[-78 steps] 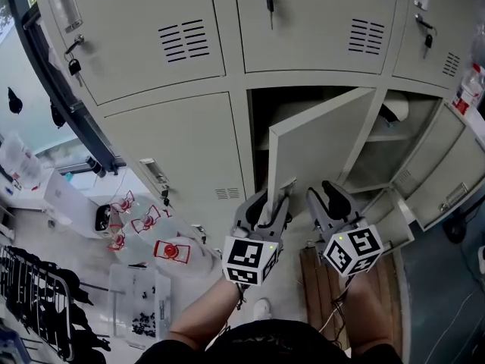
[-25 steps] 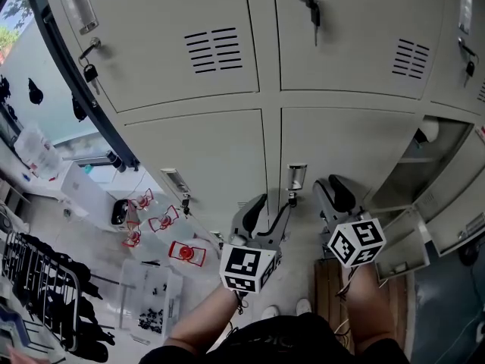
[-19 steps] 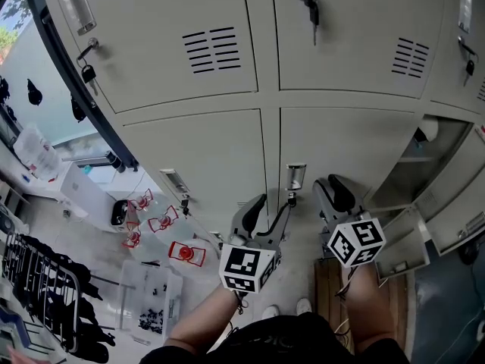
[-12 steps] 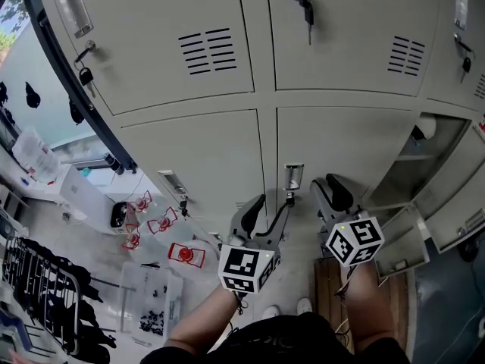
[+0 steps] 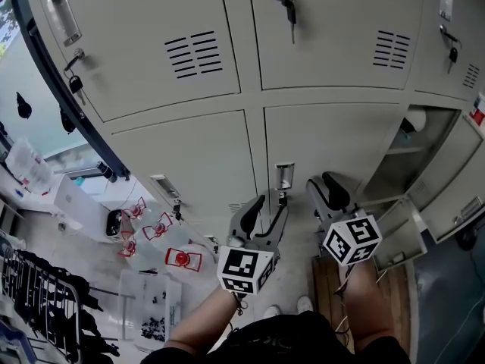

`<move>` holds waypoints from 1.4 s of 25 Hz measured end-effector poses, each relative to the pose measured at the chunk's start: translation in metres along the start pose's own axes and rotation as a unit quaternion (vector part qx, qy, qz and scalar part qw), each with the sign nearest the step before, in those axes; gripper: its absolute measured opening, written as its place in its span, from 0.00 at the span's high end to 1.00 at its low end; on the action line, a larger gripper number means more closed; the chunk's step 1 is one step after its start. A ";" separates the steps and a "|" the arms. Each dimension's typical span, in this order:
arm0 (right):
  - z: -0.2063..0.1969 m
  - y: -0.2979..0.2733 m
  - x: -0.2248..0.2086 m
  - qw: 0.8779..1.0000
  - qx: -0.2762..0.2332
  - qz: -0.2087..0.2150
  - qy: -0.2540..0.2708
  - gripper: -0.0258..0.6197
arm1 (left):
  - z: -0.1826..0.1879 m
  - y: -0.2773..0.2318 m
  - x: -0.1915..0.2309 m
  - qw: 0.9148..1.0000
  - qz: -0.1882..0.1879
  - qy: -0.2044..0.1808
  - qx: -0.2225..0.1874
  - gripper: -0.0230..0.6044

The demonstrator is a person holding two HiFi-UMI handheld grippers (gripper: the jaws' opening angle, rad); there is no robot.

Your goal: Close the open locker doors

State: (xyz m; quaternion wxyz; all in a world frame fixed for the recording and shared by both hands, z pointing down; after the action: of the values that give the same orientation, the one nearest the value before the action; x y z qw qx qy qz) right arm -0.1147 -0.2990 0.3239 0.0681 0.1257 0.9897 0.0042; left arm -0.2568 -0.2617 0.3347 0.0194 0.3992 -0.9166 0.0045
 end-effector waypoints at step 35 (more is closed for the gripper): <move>0.048 0.319 -0.247 0.931 -0.062 -0.359 0.019 0.67 | -0.009 -0.159 -0.311 0.928 -0.373 0.017 0.004 0.59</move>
State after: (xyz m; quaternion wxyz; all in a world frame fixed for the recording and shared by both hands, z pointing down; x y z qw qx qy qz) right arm 0.2075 -0.0518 0.3180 0.0544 -0.2422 0.9677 0.0437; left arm 0.0709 -0.1423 0.3304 0.0338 0.7125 -0.7008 0.0079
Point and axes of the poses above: the fingertips, and each gripper's own axes: y backward along the fingers, x to its left, z out of its top, the point moved 4 cm from there along y, backward along the fingers, and after that the axes turned 14 degrees about -z, right-handed, at the moved point
